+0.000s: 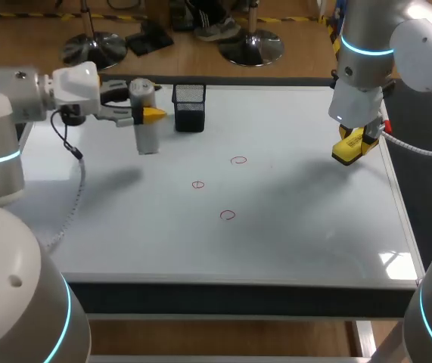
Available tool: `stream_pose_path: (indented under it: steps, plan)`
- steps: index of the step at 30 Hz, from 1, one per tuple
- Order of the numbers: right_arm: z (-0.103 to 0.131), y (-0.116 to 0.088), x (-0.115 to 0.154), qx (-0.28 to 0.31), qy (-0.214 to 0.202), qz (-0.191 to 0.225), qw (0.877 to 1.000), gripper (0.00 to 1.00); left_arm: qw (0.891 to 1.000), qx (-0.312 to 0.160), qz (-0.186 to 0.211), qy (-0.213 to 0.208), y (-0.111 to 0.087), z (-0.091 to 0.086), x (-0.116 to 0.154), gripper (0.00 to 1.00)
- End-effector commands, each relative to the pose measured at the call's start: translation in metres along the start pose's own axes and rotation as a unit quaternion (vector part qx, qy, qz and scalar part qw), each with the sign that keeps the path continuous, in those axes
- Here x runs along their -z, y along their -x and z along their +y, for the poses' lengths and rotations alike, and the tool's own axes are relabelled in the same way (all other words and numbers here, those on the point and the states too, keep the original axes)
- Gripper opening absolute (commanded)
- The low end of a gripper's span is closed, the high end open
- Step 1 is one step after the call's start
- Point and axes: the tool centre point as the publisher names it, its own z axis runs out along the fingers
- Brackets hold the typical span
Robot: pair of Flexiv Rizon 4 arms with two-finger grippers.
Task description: Pick up the inspection probe, press it on each red-marked spot on the whiteboard one by one, put down the probe, pick up the eraser, and wipe off all the red marks.
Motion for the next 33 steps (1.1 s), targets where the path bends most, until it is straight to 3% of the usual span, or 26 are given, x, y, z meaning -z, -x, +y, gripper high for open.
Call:
stream_pose_path:
  steps: [1,19,33]
  plan:
    - [-0.001,0.000,0.001,0.001,-0.001,0.002,1.000,0.00,1.000,0.003,0.017,-0.010,-0.005,0.008,-0.017,0.00]
    - [-0.001,0.000,0.001,0.001,-0.001,0.002,1.000,0.00,0.995,0.018,0.098,-0.028,-0.062,0.011,-0.050,0.00]
    - [-0.001,0.000,0.001,0.001,-0.001,0.002,1.000,0.00,0.991,0.030,0.129,-0.031,-0.075,0.023,-0.069,0.00]
